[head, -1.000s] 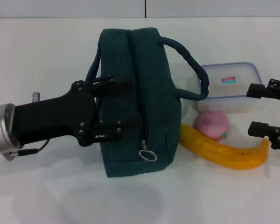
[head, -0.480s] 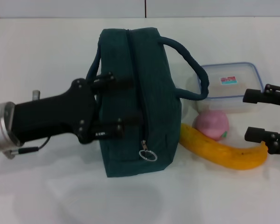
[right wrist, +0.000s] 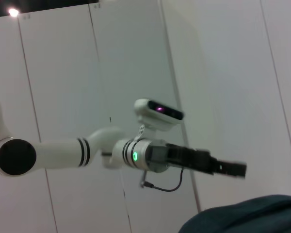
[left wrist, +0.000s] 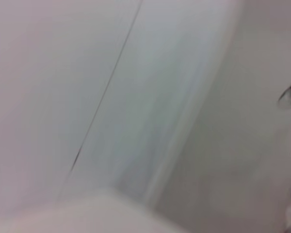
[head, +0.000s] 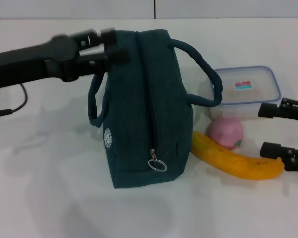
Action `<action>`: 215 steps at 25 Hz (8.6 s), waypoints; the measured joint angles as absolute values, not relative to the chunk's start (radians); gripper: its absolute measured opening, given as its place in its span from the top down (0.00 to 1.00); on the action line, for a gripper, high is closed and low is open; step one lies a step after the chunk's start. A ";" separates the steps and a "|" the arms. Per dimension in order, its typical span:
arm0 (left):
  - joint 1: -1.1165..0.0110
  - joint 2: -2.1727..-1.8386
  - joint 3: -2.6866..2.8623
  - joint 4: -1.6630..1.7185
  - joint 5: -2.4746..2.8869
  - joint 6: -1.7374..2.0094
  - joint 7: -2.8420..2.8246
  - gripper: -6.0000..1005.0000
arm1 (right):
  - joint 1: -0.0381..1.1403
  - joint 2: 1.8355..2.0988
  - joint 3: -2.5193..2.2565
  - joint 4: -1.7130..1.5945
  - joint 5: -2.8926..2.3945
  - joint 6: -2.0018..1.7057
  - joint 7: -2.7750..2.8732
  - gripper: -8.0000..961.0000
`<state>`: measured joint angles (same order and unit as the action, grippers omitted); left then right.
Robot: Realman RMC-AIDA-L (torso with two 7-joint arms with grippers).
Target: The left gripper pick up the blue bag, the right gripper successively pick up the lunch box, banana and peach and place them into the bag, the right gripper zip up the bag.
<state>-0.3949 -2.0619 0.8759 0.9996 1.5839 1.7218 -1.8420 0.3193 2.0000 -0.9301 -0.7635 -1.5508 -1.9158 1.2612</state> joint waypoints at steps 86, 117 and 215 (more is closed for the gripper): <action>-0.620 -2.044 0.882 1.144 2.127 1.710 -2.599 0.93 | 0.344 2.012 -0.377 -0.114 -1.379 -1.632 1.275 0.22; -0.608 -2.052 0.888 1.132 2.126 1.711 -2.543 0.93 | 0.478 2.021 -0.412 0.045 -1.385 -1.221 1.548 0.26; -0.662 -2.077 0.886 1.121 2.103 1.693 -2.497 0.94 | 0.687 2.028 -0.465 0.027 -1.188 -1.672 2.013 0.87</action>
